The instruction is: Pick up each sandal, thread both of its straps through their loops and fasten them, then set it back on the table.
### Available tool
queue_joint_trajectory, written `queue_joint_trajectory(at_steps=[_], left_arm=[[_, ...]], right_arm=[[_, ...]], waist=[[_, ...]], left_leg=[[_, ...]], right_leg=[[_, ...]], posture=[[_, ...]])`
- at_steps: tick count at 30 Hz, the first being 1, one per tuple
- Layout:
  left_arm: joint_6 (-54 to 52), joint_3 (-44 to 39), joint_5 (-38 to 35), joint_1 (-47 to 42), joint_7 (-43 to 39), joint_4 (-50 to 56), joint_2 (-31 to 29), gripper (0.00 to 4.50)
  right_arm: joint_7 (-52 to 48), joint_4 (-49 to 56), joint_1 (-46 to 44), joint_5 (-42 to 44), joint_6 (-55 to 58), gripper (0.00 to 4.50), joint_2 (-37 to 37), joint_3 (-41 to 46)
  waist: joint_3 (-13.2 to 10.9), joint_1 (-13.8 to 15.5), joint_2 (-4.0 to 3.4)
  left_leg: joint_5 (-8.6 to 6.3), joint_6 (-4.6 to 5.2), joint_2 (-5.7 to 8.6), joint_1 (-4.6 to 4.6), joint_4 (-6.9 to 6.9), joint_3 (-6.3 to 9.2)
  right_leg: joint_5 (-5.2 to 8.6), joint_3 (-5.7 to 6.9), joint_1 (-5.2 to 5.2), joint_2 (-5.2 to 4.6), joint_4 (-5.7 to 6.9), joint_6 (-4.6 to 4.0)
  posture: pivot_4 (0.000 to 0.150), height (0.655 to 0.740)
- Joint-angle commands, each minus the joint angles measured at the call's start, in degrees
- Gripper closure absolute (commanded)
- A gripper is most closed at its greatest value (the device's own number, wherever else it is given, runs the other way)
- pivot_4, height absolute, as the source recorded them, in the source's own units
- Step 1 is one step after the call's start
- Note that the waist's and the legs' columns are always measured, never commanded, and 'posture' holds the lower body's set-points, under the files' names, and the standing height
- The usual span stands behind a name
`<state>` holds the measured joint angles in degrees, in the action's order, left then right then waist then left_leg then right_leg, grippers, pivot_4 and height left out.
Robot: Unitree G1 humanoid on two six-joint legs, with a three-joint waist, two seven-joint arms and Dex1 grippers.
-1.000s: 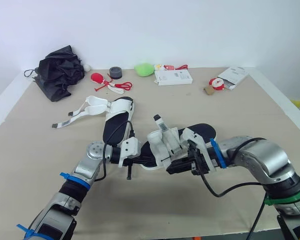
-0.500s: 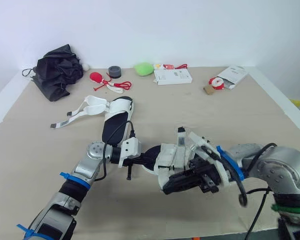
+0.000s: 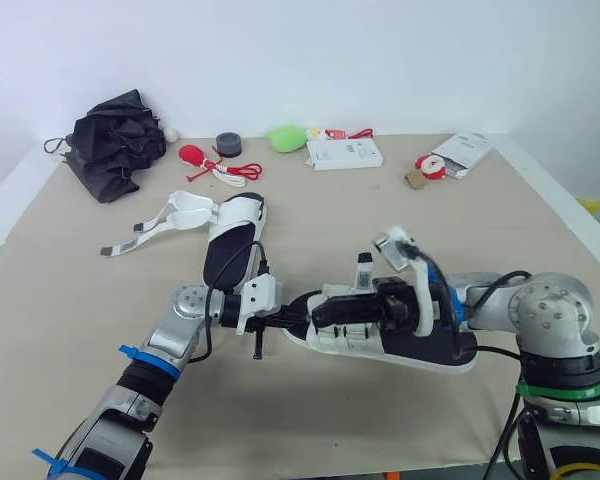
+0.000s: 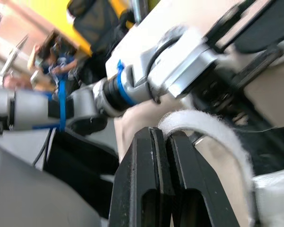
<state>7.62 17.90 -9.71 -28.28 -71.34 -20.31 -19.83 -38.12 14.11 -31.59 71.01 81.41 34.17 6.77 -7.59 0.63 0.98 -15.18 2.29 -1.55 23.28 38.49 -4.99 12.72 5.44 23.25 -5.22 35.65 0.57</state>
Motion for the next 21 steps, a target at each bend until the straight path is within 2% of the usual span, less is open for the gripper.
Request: queue_joint_trajectory(at_steps=[1,14,17,18,19,21], left_arm=[[-3.1,3.6,4.7,3.5,-0.6,-5.4,-2.2,4.50],[-3.0,3.8,4.7,3.4,-0.7,-5.6,-2.0,4.50],[-3.1,3.7,4.6,3.9,-0.7,-5.1,-2.3,4.50],[-3.1,3.7,4.6,4.1,-0.7,-5.0,-2.5,4.50],[-3.1,3.6,4.6,4.3,-0.7,-4.9,-2.6,4.50],[-3.1,3.6,4.6,4.5,-0.7,-4.8,-2.6,4.50]], right_arm=[[8.2,-3.9,-1.7,8.8,-1.5,4.48,-2.6,7.8],[36.8,-7.5,4.7,20.7,-8.4,4.48,-10.4,7.7],[41.3,-6.2,6.6,24.7,-11.1,3.33,-11.3,7.5],[42.4,-4.8,7.3,26.2,-11.9,3.18,-11.3,7.4],[43.6,-3.3,8.1,28.1,-13.0,2.73,-11.0,7.2],[44.6,-0.8,9.3,30.1,-14.4,2.73,-10.4,7.2]], waist=[[0.0,0.0,0.00],[0.0,-0.1,0.00],[0.0,-0.1,0.01],[0.0,-0.1,0.00],[0.0,-0.1,0.00],[0.0,-0.1,0.00]], left_leg=[[0.00,0.00,0.00,0.00,0.00,-0.01],[0.03,0.02,-0.01,-0.07,0.02,-0.13],[0.03,0.03,-0.02,-0.10,0.01,-0.13],[0.03,0.02,-0.02,-0.09,0.01,-0.13],[0.03,0.03,-0.02,-0.09,0.01,-0.13],[0.03,0.03,-0.02,-0.11,0.01,-0.15]], right_leg=[[-0.01,-0.02,0.01,0.00,0.01,0.00],[0.07,-0.16,0.03,0.07,0.20,0.13],[0.08,-0.18,0.01,0.08,0.20,0.14],[0.10,-0.19,0.01,0.08,0.20,0.17],[0.15,-0.20,0.01,0.09,0.20,0.27],[0.25,-0.25,0.01,0.10,0.22,0.43]], posture=[[0.150,0.7400],[0.150,0.7400],[0.150,0.7400],[0.150,0.7400],[0.150,0.7400],[0.150,0.7400]])
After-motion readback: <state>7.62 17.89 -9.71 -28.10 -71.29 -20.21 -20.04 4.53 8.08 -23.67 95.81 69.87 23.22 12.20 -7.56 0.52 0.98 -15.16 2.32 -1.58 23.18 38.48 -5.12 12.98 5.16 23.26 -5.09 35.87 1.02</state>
